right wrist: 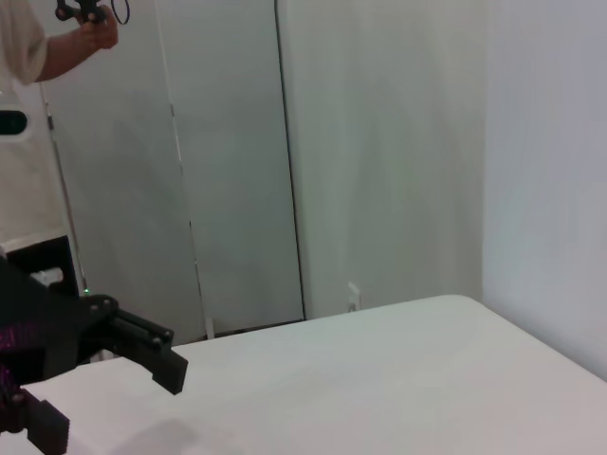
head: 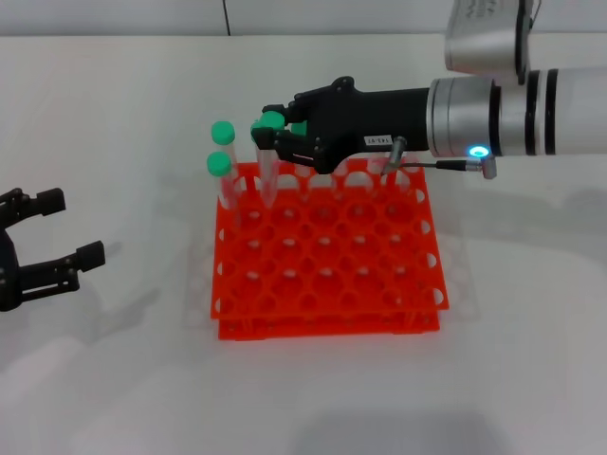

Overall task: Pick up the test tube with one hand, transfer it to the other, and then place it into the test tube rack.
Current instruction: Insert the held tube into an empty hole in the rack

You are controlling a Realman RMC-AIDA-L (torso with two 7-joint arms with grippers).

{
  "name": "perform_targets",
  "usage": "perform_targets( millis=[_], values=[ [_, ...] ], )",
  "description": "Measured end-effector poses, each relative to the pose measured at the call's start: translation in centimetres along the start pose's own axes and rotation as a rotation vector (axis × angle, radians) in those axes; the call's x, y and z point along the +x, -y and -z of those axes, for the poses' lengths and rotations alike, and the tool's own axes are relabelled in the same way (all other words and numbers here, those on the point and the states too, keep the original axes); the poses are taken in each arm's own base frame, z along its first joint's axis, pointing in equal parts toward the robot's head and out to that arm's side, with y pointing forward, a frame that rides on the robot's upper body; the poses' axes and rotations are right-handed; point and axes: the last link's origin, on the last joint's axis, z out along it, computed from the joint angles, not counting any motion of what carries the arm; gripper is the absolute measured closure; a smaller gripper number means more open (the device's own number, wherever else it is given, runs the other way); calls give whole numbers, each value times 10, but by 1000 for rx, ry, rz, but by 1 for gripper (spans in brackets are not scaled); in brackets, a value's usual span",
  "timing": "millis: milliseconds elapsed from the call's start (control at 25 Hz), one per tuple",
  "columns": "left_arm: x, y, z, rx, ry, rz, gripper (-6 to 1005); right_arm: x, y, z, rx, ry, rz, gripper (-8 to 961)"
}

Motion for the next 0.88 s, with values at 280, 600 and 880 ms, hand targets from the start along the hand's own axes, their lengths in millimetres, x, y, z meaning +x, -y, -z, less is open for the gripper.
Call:
perform_targets(
  millis=[280,600,880],
  values=[
    [1,0,-2,-5,0,-4,104,2,-4,-6,-9,-18,13,566],
    [-1,-1,-3,-11,0,-1,105,2,-8,-11,-12,-33,30,558],
    [-3,-2,-3,-12,-1,1,105,3,-8,-12,-9,-41,33,552]
  ],
)
